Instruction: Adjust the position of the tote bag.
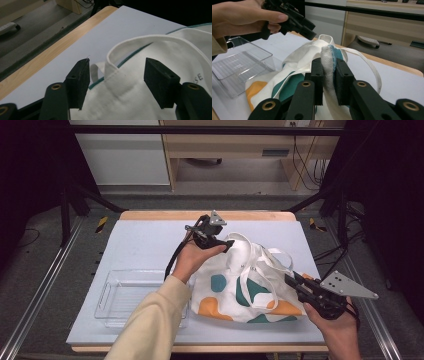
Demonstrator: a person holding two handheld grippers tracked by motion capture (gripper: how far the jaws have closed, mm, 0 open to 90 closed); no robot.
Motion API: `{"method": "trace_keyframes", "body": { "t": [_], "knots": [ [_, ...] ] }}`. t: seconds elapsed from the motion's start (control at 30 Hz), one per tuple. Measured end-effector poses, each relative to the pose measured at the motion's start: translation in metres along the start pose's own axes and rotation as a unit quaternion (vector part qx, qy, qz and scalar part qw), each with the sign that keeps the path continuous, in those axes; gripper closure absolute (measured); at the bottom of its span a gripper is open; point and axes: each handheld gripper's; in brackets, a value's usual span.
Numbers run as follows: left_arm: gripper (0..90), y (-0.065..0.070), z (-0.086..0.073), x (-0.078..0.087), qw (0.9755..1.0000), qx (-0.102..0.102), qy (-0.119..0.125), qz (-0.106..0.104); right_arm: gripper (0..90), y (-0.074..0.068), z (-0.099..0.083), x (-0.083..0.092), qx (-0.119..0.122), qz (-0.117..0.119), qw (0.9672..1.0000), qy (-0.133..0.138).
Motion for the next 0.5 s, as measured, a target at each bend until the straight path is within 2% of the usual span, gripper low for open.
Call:
{"method": "trace_keyframes", "body": {
  "t": [0.1,0.17,0.3,0.5],
  "knots": [
    [42.8,-0.004,0.004,-0.006,0.9999,0.009,0.012,0.003,79.2,-0.001,0.0,0.0,0.001,0.003,1.0,0.001],
    [44.9,-0.004,0.005,-0.009,0.9999,0.007,0.012,0.004,79.2,-0.001,0.0,0.0,0.001,0.004,1.0,0.002],
    [49.1,-0.006,0.006,-0.018,1.0,0.0,0.0,0.009,79.2,-0.002,0.0,0.001,0.0,0.007,1.0,0.001],
    [54.2,-0.009,0.003,-0.025,0.9999,0.009,-0.008,0.007,79.1,-0.003,0.001,0.0,0.001,0.01,1.0,0.001]
  ]
}}
Point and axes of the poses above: each handheld gripper's, and its own axes: x roughly backward along the jaws, z roughly out of its top, y roughly to its right, and after that the axes turned 9 degrees about -x, right-handed
